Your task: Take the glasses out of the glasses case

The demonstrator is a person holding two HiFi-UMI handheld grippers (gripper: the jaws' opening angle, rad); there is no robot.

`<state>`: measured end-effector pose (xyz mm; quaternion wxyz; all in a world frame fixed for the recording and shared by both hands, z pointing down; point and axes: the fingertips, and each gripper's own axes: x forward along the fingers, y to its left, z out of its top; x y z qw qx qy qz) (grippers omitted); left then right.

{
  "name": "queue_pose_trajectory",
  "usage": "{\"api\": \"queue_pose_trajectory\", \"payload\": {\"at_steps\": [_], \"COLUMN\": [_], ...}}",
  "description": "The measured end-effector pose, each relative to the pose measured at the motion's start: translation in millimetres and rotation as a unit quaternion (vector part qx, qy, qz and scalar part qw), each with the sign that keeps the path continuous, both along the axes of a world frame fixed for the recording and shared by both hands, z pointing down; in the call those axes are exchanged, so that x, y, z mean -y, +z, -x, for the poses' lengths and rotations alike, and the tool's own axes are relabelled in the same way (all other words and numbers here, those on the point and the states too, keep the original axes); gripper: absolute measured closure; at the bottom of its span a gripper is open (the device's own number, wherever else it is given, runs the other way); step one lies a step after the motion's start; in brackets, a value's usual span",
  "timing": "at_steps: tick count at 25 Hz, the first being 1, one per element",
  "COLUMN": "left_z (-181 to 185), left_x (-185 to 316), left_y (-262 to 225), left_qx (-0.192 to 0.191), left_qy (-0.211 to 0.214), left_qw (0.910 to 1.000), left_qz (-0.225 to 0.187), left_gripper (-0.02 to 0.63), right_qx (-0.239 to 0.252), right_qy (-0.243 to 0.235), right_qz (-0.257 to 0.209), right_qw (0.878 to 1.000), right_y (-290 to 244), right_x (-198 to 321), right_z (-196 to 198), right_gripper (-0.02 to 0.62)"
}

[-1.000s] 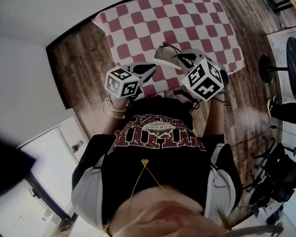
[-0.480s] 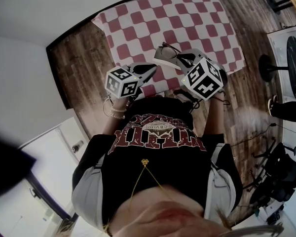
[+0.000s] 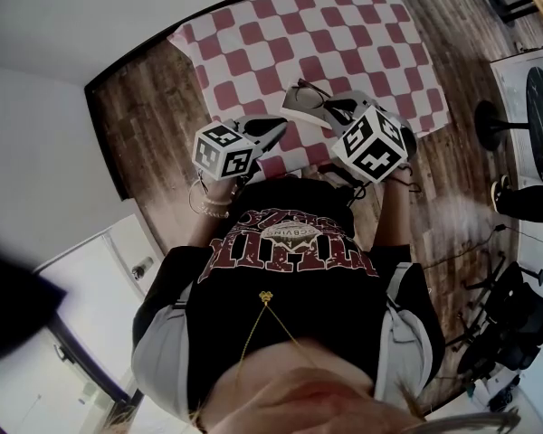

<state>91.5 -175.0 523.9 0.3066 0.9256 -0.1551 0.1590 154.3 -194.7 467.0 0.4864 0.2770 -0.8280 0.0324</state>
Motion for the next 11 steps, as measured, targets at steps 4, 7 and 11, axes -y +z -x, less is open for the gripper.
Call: {"api": "queue_pose_trajectory", "payload": {"at_steps": [4,7,11], "left_z": [0.7,0.4,-0.8], "left_x": [0.0,0.1,1.5], "left_y": [0.4,0.5,-1.5], "left_qx": [0.0,0.0,-0.001], "left_qy": [-0.001,-0.001,0.0], "left_qw": [1.0,1.0,1.0], "left_qz": [0.001,0.001,-0.003], "left_gripper": [0.607,0.607,0.607], "right_qx": [0.0,0.003,-0.005], "right_qy": [-0.001,0.0,0.008], "right_qz": [0.0,-0.003,-0.006], "right_qw": [1.0,1.0,1.0], "right_y": [-0.3,-0.8,4.7], "right_x": [0.7,2.0,8.4], "right_z": [0.4,0.4,-5.0], "right_gripper": [0.569,0.575,0.577]}}
